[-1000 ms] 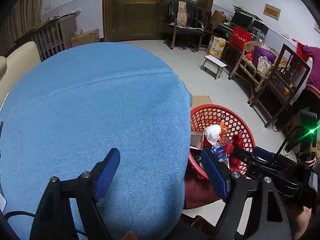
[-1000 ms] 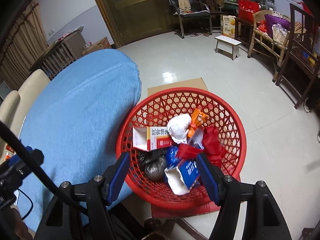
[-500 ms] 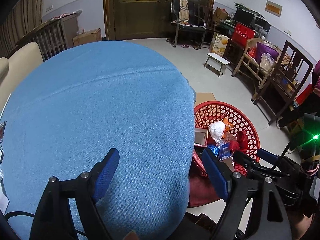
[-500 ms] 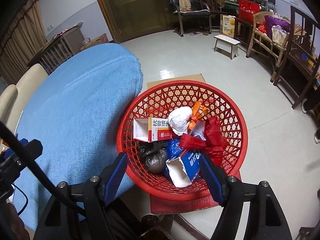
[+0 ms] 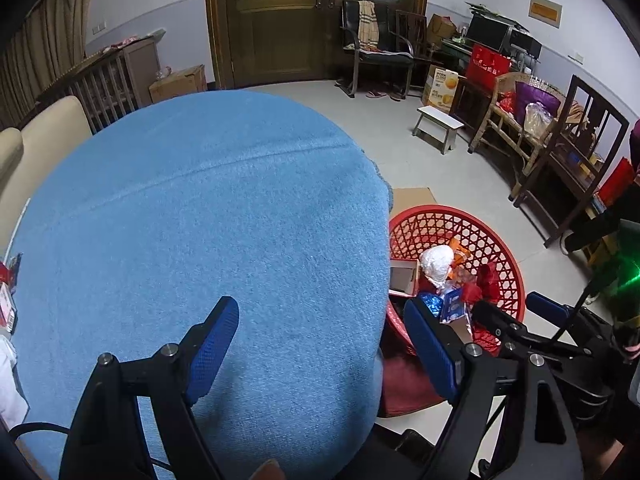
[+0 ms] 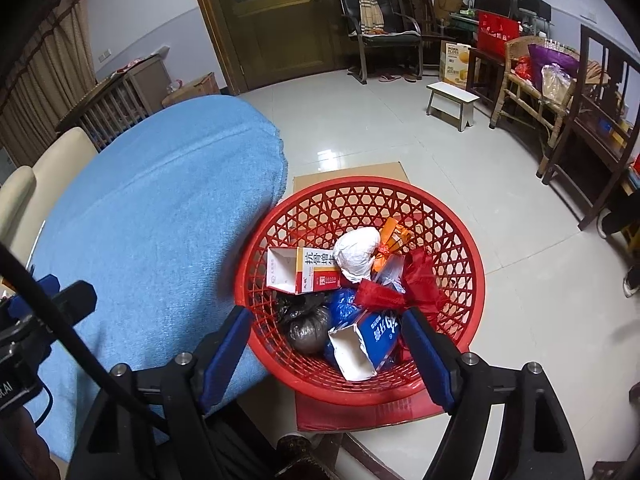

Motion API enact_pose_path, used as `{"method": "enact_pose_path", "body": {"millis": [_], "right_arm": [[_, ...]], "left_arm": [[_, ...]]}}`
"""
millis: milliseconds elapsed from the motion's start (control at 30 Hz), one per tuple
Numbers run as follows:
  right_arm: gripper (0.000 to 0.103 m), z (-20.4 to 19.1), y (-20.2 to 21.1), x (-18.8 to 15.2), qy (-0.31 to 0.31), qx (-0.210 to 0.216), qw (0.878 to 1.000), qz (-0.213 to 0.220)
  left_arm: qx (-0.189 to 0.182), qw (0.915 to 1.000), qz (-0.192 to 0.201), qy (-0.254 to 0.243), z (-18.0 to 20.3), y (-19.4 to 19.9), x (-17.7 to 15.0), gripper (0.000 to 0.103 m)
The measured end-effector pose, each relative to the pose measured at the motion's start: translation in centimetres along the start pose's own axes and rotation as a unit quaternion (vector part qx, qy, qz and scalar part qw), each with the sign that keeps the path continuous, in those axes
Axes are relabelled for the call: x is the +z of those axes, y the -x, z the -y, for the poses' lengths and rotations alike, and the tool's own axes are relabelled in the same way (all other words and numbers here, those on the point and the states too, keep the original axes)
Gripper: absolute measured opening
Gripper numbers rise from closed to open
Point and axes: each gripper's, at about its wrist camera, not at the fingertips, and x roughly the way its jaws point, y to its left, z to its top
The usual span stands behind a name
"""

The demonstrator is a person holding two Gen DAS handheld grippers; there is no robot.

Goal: Collect trash

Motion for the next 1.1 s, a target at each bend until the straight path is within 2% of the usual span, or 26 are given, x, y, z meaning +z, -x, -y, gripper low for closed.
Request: {"method": "enact_pose_path", "body": {"millis": [1100], "right_arm": [[0.081,-0.29,0.72,-0.75,-0.006,-0.024,1.0,0.013]], "left_arm": [[-0.013,0.9999,0.003,-0.003,0.32,-0.15,-0.15,0.085]]}}
